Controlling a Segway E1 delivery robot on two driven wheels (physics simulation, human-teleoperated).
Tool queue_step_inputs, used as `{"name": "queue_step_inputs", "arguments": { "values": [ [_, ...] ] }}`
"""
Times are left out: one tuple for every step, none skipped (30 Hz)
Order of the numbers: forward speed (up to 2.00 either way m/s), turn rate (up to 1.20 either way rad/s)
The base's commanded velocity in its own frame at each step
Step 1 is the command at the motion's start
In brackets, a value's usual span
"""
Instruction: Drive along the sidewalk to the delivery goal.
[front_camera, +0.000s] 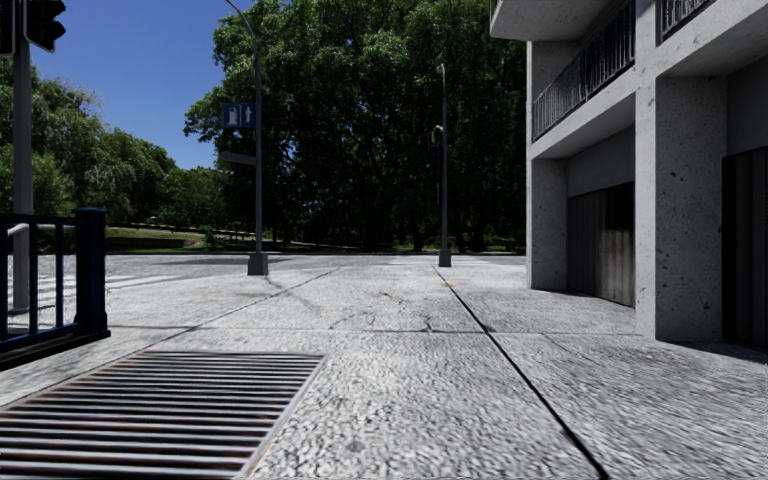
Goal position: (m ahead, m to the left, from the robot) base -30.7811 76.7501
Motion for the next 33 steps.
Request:
{"name": "queue_step_inputs", "arguments": {
  "values": [
    [2.0, 0.0],
    [2.0, 0.0],
    [2.0, 0.0],
    [2.0, 0.0],
    [2.0, 0.0],
    [2.0, 0.0],
    [2.0, 0.0],
    [2.0, 0.0],
    [2.0, 0.0],
    [2.0, 0.0],
    [2.0, 0.0],
    [2.0, 0.0],
    [2.0, 0.0],
    [2.0, 0.01],
    [2.0, 0.1],
    [2.0, 0.17],
    [2.0, 0.32],
    [2.0, 0.32],
    [2.0, 0.43],
    [2.0, 0.46],
    [2.0, 0.47],
    [2.0, 0.47],
    [2.0, 0.47],
    [2.0, 0.47],
    [2.0, 0.47],
    [2.0, 0.47],
    [2.0, 0.47],
    [2.0, 0.47],
    [2.0, 0.47],
    [2.0, 0.47],
    [2.0, 0.47],
    [2.0, 0.47],
    [2.0, 0.47]
  ]
}}
